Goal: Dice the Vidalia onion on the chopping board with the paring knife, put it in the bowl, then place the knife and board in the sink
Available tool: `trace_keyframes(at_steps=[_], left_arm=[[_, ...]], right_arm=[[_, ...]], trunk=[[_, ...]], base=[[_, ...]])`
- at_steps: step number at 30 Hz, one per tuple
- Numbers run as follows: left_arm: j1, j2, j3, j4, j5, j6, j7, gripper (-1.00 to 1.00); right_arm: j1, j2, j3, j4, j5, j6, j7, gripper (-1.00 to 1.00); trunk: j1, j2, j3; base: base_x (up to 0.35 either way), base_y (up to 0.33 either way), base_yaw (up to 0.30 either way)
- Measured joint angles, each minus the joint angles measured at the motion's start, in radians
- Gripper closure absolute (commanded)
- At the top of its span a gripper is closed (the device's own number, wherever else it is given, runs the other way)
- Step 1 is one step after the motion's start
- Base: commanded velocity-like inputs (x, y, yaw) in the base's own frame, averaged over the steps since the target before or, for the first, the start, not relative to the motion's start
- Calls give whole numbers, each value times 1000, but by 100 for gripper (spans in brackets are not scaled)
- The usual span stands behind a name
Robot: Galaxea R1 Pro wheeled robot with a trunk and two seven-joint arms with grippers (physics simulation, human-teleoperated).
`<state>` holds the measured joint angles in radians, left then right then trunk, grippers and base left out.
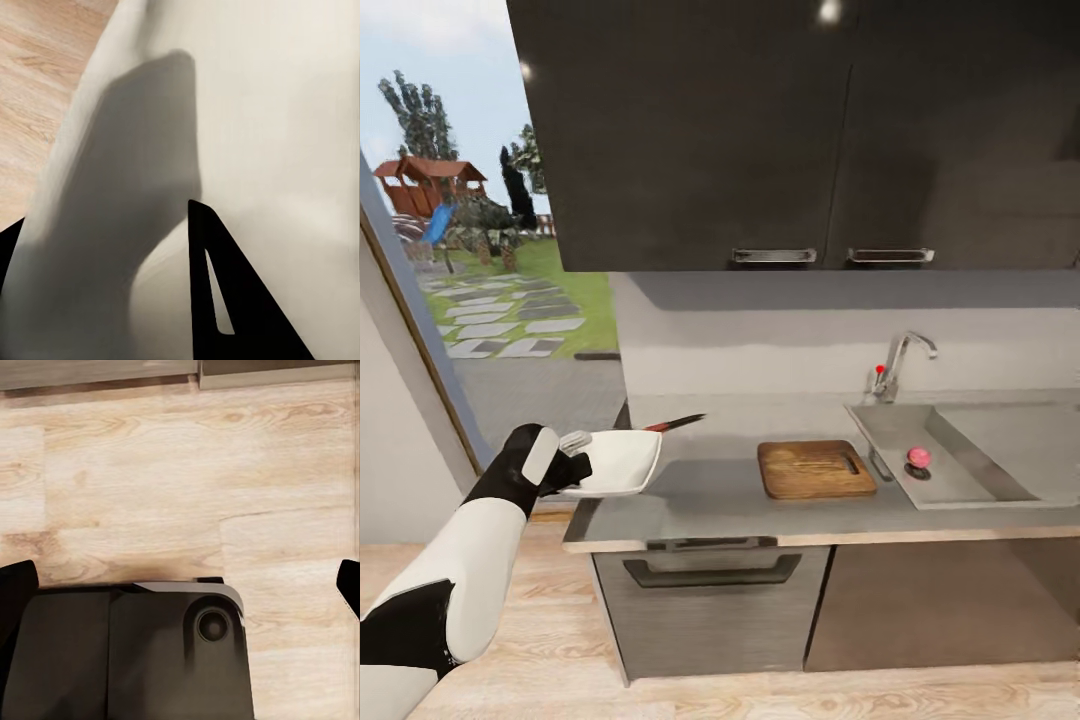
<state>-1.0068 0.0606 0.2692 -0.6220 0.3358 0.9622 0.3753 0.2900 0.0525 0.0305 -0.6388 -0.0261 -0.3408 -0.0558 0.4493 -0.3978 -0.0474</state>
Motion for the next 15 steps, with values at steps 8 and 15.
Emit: trace_keyframes(at_steps=[8,15], left_arm=[[0,0,-1,3,3,-2,0,100],[0,-1,1,7,0,-2,-2,100]], right_arm=[[0,0,0,0,1,0,0,-100],[0,0,0,0,1,-2,1,-100]], trunk=[[0,0,0],[0,0,0]], base=[[0,-242,0],[0,-18,0]])
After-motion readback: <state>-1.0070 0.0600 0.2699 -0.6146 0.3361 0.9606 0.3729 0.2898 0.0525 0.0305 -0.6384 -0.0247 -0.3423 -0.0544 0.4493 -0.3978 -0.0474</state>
